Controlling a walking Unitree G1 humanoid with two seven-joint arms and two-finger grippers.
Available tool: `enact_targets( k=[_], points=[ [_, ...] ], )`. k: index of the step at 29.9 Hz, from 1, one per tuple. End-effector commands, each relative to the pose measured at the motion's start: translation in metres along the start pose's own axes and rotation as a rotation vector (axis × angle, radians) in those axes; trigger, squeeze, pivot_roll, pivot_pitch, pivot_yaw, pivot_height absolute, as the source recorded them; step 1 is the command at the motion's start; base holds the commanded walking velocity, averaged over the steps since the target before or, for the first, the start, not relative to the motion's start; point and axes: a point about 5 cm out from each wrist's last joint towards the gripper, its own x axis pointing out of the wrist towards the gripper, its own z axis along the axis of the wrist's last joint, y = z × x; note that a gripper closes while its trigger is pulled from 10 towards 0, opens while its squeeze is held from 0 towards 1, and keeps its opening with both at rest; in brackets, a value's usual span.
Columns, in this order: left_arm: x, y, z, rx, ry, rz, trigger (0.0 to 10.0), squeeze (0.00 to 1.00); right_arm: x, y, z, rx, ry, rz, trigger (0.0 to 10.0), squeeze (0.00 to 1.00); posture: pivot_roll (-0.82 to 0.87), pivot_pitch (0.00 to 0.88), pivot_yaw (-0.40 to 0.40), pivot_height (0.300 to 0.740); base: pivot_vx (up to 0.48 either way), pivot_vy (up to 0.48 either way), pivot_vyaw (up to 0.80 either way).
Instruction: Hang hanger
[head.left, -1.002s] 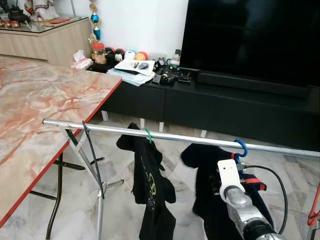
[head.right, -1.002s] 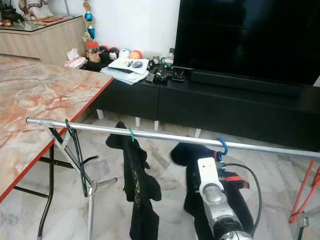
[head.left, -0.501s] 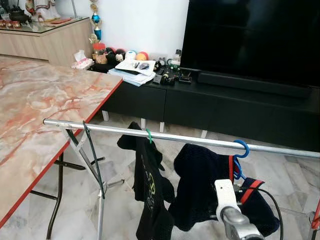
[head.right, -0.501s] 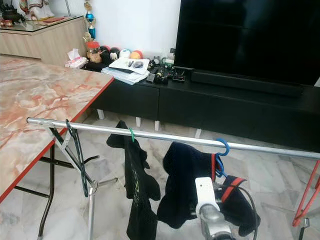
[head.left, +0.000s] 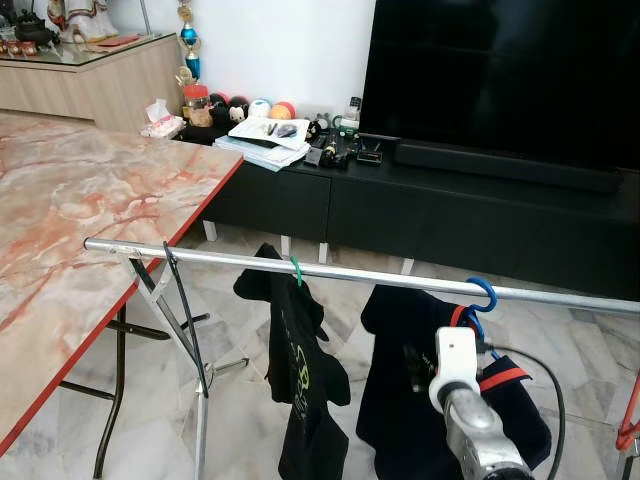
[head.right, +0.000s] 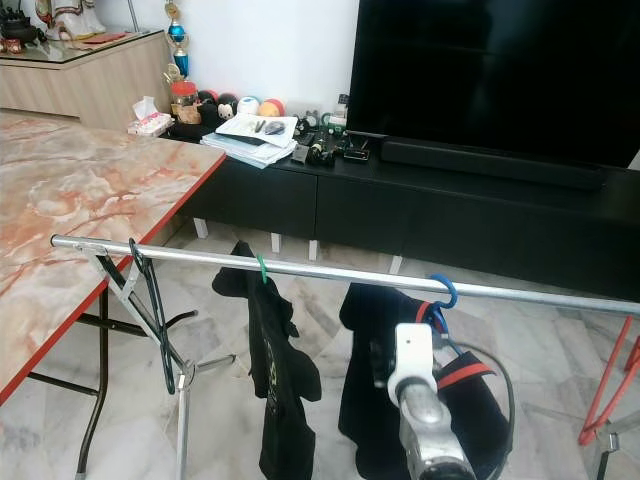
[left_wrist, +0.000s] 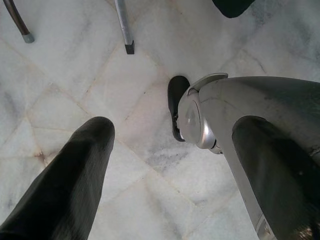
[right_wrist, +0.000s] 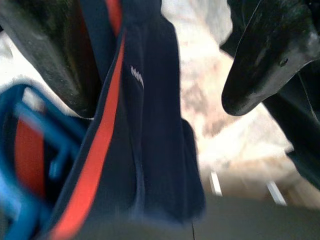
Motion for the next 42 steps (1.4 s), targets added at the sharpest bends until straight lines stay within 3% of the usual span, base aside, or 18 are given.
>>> enact_targets(
  k=[1,8,13,20,25,34,35,36,41,42],
  points=[
    [0.001,-0.016,-0.001,0.030,0.018,-0.061,10.0,0.00,0.000,0.000,0.007,0.022,-0.040,0.003,10.0,0.00,0.18,0.002,-0.037,0.740,0.000,0.000,0.00],
    [0.001,-0.016,-0.002,0.035,0.019,-0.061,10.0,0.00,-0.004,-0.010,0.016,0.031,-0.113,-0.057,10.0,0.00,0.19,0.005,-0.041,0.740,0.000,0.000,0.00],
    [0.001,-0.017,-0.002,0.039,0.022,-0.062,10.0,0.00,-0.018,-0.032,0.025,0.037,-0.187,-0.175,10.0,0.00,0.18,0.009,-0.043,0.740,0.000,0.000,0.00],
    [0.001,-0.016,-0.001,0.047,0.019,-0.061,10.0,0.00,-0.034,-0.043,0.027,0.049,-0.238,-0.262,10.0,0.00,0.17,0.008,-0.042,0.740,0.000,0.000,0.00],
    [0.000,-0.013,-0.004,0.054,0.021,-0.057,10.0,0.00,-0.036,-0.033,0.023,0.047,-0.215,-0.200,10.0,0.00,0.17,0.005,-0.042,0.740,0.000,0.000,0.00],
    [0.000,-0.010,-0.006,0.062,0.022,-0.057,10.0,0.00,-0.038,-0.036,0.017,0.077,-0.136,-0.267,10.0,0.00,0.17,0.004,-0.041,0.740,0.000,0.000,0.00],
    [0.000,-0.010,-0.006,0.064,0.022,-0.058,10.0,0.00,-0.038,-0.037,0.017,0.089,-0.133,-0.279,10.0,0.60,0.17,0.004,-0.041,0.740,0.000,0.000,0.00],
    [0.000,-0.010,-0.006,0.067,0.022,-0.060,10.0,0.00,-0.039,-0.038,0.016,0.118,-0.127,-0.295,10.0,1.00,0.17,0.004,-0.041,0.740,0.000,0.000,0.00],
    [-0.001,-0.010,-0.006,0.071,0.021,-0.062,10.0,0.00,-0.042,-0.042,0.014,0.167,-0.107,-0.342,10.0,1.00,0.18,0.006,-0.041,0.740,0.000,0.000,0.00],
    [-0.001,-0.011,-0.007,0.073,0.022,-0.063,10.0,0.00,-0.042,-0.043,0.012,0.169,-0.091,-0.337,10.0,0.37,0.18,0.006,-0.041,0.740,0.000,0.000,0.00]
  ],
)
